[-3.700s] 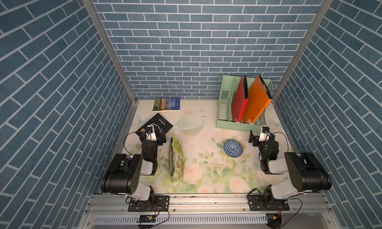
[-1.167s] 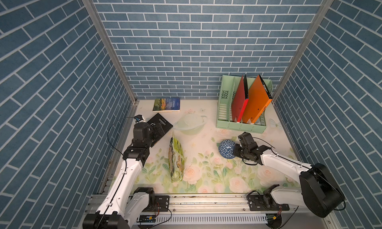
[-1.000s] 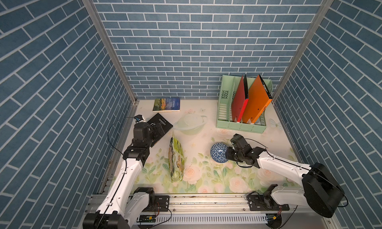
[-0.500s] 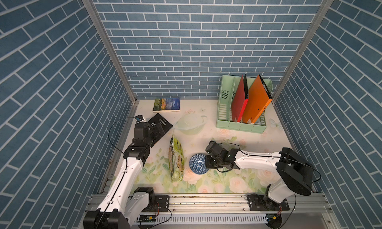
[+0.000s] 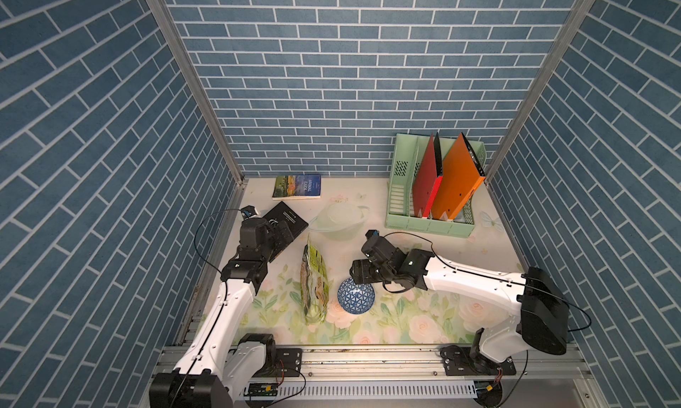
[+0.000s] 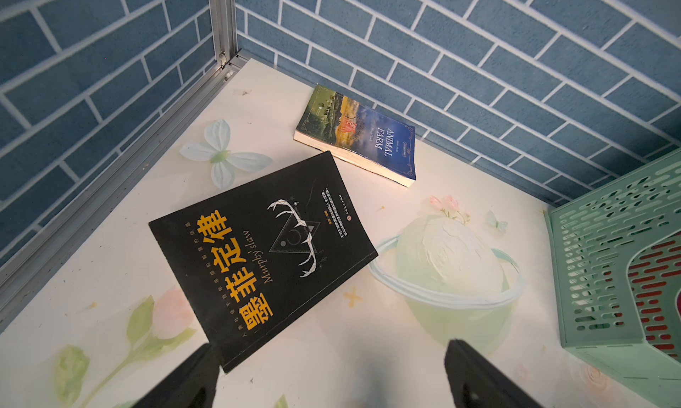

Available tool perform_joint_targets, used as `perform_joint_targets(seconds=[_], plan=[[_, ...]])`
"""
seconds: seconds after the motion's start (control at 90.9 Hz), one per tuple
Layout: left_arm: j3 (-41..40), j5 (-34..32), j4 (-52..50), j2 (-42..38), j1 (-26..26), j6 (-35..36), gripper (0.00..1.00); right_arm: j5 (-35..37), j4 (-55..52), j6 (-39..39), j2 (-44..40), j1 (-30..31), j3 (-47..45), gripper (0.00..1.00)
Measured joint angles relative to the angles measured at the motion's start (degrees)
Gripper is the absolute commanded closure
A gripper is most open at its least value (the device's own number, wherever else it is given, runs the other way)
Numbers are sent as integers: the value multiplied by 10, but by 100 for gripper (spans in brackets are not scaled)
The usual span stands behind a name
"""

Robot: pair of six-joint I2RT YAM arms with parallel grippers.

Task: Pour the oats into the breakfast bowl
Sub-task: Place the bowl at the center of the board, then pick up the oats bag from the center of the board.

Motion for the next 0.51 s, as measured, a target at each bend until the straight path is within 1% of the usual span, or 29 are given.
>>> perform_joint_targets(seconds=[0.132,0.242,0.396,0.506], plan=[[1,-13,-6,0,0,0,0,11,8,-42,-23,12,76,18],[3,-47,-13,-1,0,0,0,11,19,-66,-15,32,121,17],[3,-119,-28,-16,0,-9,0,7,27,-95,39,67,185,15],[3,-145,-29,-27,0,-13,0,9,21,-110,95,89,237,17]])
